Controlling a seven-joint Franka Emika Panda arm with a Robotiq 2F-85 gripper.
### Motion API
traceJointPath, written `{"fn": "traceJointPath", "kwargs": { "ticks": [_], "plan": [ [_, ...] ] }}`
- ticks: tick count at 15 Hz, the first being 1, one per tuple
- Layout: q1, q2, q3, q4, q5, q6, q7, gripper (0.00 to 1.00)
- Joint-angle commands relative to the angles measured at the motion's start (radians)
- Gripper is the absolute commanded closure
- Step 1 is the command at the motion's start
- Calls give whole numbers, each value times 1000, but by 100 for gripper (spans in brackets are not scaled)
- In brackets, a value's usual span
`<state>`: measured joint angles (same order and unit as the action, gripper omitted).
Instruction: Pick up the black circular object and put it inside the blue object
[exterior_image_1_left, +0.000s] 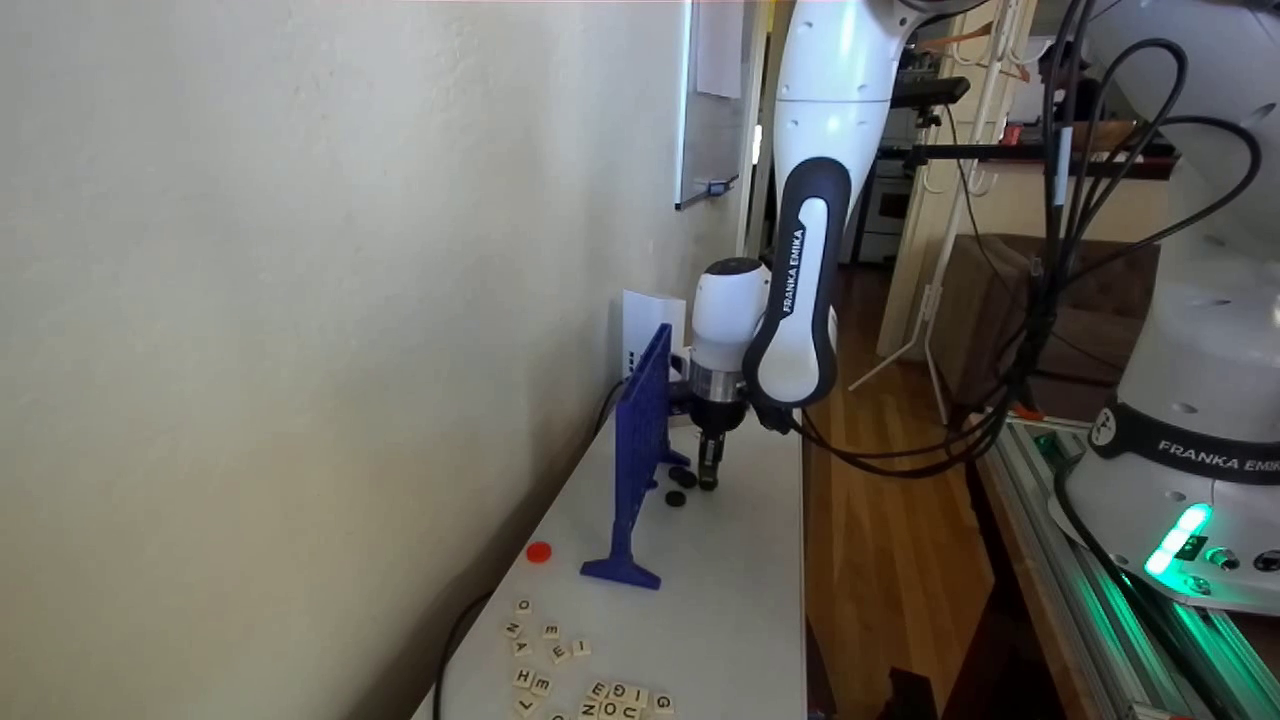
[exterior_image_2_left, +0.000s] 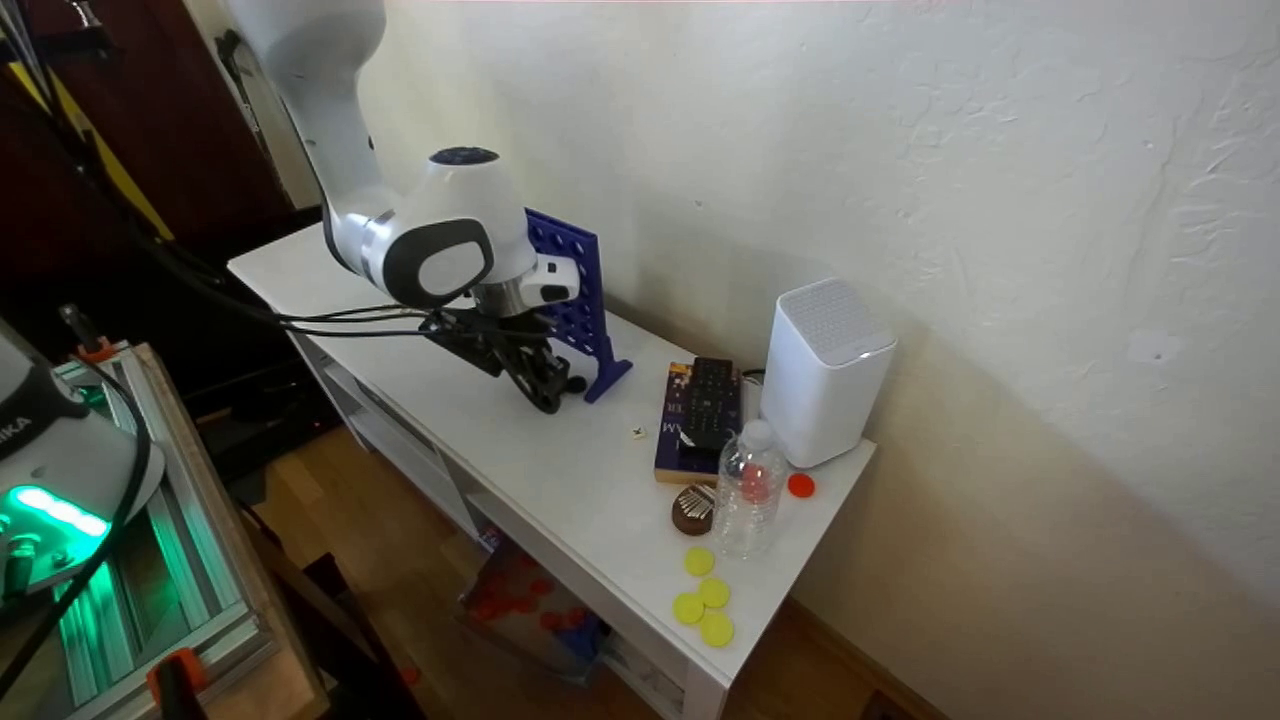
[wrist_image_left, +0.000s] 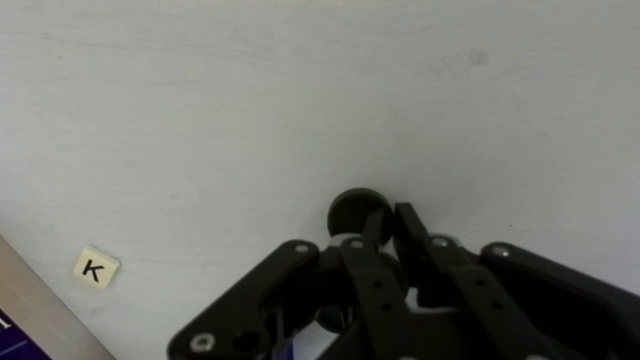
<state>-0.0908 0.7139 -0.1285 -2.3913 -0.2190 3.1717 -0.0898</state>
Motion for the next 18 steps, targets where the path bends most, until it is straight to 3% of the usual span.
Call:
{"fn": "traceJointPath", "kwargs": {
  "ticks": [1, 6, 11, 12, 13, 18],
  "plan": [
    [-55, -79, 39, -55, 37, -60, -24, 97],
    [-155, -193, 104, -120, 80, -145, -35, 97],
    [-218, -213, 160, -126, 136, -149, -55, 97],
    [-196, -203, 143, -120, 135, -133, -44, 64],
    [-178, -196, 132, -116, 133, -124, -38, 62],
    [-4, -166, 1, -90, 108, -125, 37, 29]
  ]
}}
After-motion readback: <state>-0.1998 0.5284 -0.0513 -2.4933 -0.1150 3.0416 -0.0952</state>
